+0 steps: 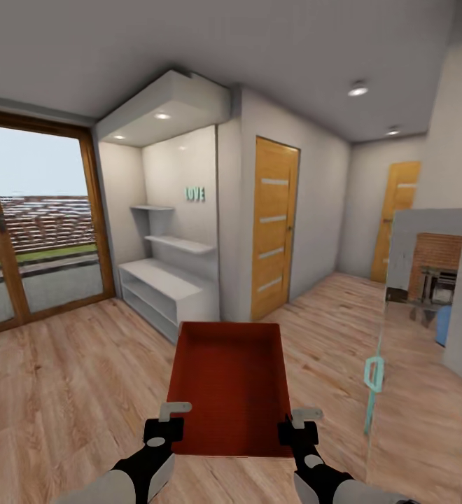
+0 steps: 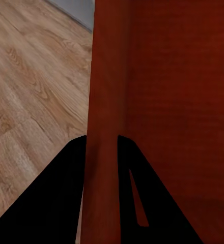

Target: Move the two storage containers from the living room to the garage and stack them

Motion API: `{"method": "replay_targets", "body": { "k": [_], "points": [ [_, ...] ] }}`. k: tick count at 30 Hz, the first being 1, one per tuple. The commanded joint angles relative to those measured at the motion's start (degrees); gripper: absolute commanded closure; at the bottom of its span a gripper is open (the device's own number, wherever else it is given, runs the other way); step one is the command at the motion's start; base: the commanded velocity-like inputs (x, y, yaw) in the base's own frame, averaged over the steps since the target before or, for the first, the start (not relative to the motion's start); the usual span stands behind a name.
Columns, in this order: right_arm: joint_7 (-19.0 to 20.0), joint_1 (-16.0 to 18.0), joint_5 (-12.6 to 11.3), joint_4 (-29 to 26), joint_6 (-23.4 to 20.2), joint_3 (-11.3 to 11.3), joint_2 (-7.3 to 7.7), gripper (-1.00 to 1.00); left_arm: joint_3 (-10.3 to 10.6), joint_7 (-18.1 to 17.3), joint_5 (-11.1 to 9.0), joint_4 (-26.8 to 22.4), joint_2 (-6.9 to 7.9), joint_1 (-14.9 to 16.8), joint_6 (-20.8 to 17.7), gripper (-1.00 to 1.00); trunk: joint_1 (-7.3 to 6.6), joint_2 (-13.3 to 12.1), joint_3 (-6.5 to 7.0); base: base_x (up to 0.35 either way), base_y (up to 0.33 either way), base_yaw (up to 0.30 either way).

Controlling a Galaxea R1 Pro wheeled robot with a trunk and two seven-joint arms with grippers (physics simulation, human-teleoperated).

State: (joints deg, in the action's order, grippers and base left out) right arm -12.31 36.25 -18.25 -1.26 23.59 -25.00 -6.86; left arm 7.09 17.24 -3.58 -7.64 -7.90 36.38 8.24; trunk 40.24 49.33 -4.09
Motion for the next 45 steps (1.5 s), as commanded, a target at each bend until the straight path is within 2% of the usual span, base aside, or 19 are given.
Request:
{"method": "replay_targets", "body": {
  "k": [1, 14, 26, 45],
  "points": [
    [0.0, 0.0, 0.2, 0.0, -0.1, 0.9, -0.08, 1.00, -3.1, 0.8, 0.4, -0.1, -0.01, 0.1, 0.4, 1.00, 0.04, 0.1, -0.09, 0.325, 0.000, -0.205],
    [0.0, 0.0, 0.2, 0.0, -0.1, 0.9, -0.08, 1.00, -3.1, 0.8, 0.4, -0.2, -0.01, 0.1, 0.4, 1.00, 0.04, 0.1, -0.09, 0.325, 0.057, -0.262],
    [0.1, 0.0, 0.2, 0.0, -0.2, 0.9, 0.01, 1.00, -3.1, 0.8, 0.4, -0.1, -0.01, 0.1, 0.4, 1.00, 0.04, 0.1, -0.09, 0.325, 0.161, -0.044],
    [0.1, 0.1, 0.2, 0.0, -0.1, 0.9, -0.08, 1.00, -3.1, 0.8, 0.4, -0.1, -0.01, 0.1, 0.4, 1.00, 0.04, 0.1, -0.09, 0.322, 0.180, -0.229]
  ]
}}
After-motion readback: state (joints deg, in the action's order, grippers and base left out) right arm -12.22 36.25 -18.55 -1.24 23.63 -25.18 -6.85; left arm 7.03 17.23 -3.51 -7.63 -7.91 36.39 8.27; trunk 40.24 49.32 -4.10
